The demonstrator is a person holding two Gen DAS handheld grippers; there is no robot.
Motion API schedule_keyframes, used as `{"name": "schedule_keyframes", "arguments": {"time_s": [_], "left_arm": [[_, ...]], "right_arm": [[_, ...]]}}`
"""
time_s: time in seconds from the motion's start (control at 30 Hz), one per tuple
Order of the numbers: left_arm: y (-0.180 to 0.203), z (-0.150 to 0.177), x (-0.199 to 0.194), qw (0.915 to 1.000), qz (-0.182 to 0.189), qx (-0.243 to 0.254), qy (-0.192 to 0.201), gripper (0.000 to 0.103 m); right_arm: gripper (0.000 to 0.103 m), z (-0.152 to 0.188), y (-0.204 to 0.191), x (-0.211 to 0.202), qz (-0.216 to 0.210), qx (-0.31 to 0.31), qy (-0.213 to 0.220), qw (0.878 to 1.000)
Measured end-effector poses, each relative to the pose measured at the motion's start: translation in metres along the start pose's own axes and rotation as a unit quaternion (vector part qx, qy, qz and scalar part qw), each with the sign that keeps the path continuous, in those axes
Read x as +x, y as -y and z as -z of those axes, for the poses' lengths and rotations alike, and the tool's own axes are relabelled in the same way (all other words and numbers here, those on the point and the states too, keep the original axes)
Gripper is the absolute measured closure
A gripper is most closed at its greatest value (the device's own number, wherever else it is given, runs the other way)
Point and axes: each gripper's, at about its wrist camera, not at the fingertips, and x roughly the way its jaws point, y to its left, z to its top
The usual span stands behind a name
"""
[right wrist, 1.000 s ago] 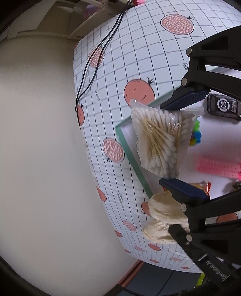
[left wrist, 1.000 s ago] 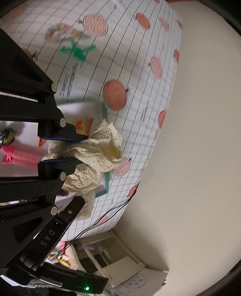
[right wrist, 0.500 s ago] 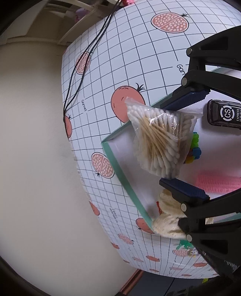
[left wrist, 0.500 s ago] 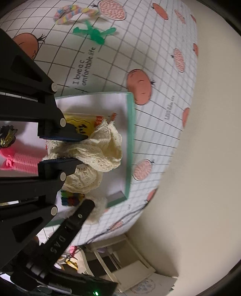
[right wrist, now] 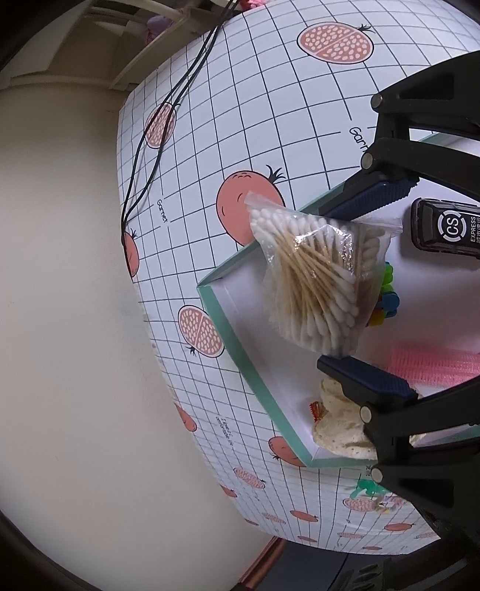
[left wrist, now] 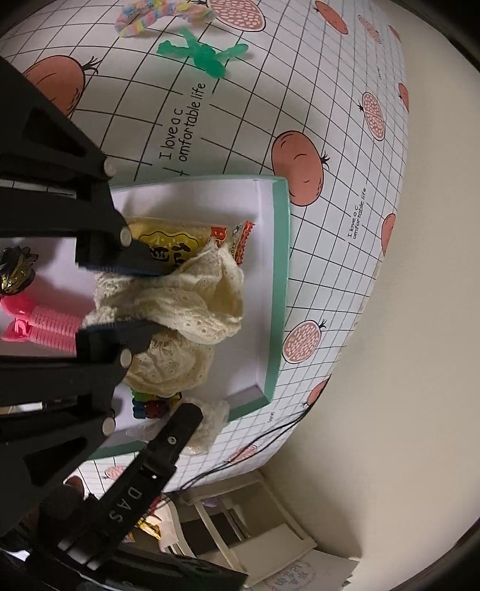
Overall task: Organize objects
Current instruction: 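Carry the scrunchie and cotton swab bag over the tray with both tools, then open both tools to drop the scrunchie and cotton swabs into the tray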
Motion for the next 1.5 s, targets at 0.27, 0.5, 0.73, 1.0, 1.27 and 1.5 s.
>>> {"name": "schedule_keyframes", "arguments": {"time_s": [0.27, 0.5, 0.73, 1.0, 1.27, 1.5], "left_arm": [[0.0, -0.008, -0.007, 0.9999, 0.003, -0.012, -0.004, 0.055], [0.009, -0.016, -0.029, 0.9998, 0.006, 0.003, 0.02, 0.05], [0.014, -0.027, -0.051, 0.9989, -0.007, 0.004, 0.046, 0.05], [0.009, -0.033, -0.063, 0.9973, -0.043, 0.004, 0.06, 0.049], [-0.004, -0.033, -0.063, 0.9951, -0.076, -0.008, 0.062, 0.047], [-0.016, -0.037, -0.067, 0.9937, -0.087, -0.029, 0.064, 0.04]], "right_arm": [[0.025, -0.004, 0.001, -0.006, -0.012, 0.004, -0.002, 1.0], [0.025, -0.014, -0.004, -0.024, -0.011, -0.002, 0.014, 1.0], [0.025, -0.023, -0.018, -0.047, -0.018, -0.018, 0.03, 0.999], [0.025, -0.023, -0.036, -0.053, -0.015, -0.045, 0.022, 0.999], [0.025, -0.017, -0.046, -0.048, 0.005, -0.066, -0.014, 0.998], [0.008, -0.013, -0.058, -0.049, 0.005, -0.089, -0.009, 0.996]]}}
